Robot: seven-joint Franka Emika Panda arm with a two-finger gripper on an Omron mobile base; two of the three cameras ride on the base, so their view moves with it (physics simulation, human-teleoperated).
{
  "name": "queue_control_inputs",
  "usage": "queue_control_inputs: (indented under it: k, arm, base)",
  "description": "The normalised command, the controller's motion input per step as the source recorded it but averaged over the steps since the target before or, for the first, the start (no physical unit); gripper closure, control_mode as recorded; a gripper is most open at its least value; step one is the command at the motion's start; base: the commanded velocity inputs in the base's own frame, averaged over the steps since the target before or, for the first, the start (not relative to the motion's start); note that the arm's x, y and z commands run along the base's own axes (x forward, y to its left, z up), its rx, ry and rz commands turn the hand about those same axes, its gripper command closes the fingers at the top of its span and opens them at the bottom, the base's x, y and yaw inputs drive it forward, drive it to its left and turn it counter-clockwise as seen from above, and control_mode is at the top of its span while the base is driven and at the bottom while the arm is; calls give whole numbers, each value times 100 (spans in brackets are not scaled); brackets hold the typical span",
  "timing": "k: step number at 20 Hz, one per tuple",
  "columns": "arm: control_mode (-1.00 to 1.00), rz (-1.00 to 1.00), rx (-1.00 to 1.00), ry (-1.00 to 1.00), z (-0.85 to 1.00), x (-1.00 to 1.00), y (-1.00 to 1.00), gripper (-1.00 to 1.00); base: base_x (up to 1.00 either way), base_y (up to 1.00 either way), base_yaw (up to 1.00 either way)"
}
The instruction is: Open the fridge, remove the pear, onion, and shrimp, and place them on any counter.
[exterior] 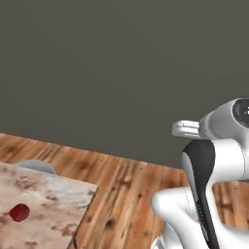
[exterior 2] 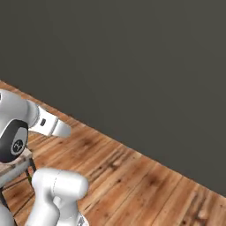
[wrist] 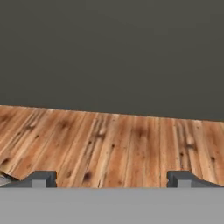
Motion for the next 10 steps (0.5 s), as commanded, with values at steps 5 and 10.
queue_control_inputs:
  k: [5,10]
  arm:
    - [100,0,0,0,0,0,0,-100]
    - [100,0,0,0,0,0,0,-100]
  base:
    - [0,-37,-88]
    - [0,-12,-93]
